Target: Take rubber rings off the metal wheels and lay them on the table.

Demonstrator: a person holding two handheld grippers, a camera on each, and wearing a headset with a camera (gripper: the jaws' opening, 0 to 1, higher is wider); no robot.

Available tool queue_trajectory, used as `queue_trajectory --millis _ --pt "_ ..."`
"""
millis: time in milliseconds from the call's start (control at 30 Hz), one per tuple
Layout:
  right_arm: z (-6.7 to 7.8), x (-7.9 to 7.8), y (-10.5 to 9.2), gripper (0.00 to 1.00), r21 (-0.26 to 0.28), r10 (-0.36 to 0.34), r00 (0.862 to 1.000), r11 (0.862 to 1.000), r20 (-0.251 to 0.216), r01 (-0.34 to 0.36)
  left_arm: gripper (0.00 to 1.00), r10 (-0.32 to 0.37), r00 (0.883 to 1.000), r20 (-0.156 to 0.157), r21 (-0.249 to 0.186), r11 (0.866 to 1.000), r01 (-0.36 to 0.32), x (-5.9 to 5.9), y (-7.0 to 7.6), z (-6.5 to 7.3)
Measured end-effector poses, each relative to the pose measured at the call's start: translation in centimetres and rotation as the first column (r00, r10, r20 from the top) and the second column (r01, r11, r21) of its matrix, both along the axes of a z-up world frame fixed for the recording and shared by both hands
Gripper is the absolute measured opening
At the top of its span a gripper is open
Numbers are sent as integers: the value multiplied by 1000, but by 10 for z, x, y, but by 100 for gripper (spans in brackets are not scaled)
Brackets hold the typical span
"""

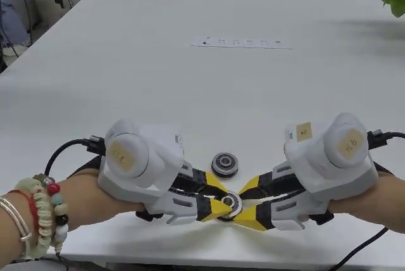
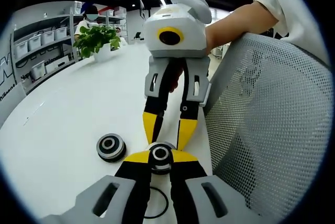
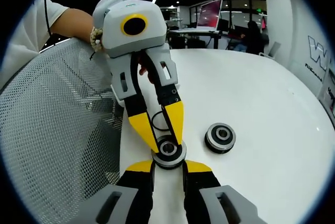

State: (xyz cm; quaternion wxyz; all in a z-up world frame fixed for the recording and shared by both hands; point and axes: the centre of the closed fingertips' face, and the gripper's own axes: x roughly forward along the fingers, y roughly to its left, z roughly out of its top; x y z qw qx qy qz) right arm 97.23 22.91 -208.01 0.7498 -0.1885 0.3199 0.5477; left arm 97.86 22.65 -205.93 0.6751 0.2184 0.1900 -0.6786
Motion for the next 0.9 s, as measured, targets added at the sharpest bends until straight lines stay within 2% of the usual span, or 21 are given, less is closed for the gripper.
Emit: queue_trajectory --millis 633,767,867,900 --pt "0 0 -2 16 2 -3 1000 1000 -11 3 8 3 1000 3 -14 1000 -3 0 0 -1" --pt "-1 -1 -5 11 -2 -13 1000 1000 -24 13 8 4 1000 4 -16 1000 -4 0 0 -2" --pt "-2 1 -8 5 -28 -8 1000 1000 -2 8 8 5 1000 4 -17 1000 -5 0 0 -1" --pt "-2 1 -7 4 -22 -8 1000 1000 -5 8 8 6 1000 4 -17 1000 -6 1 0 -1"
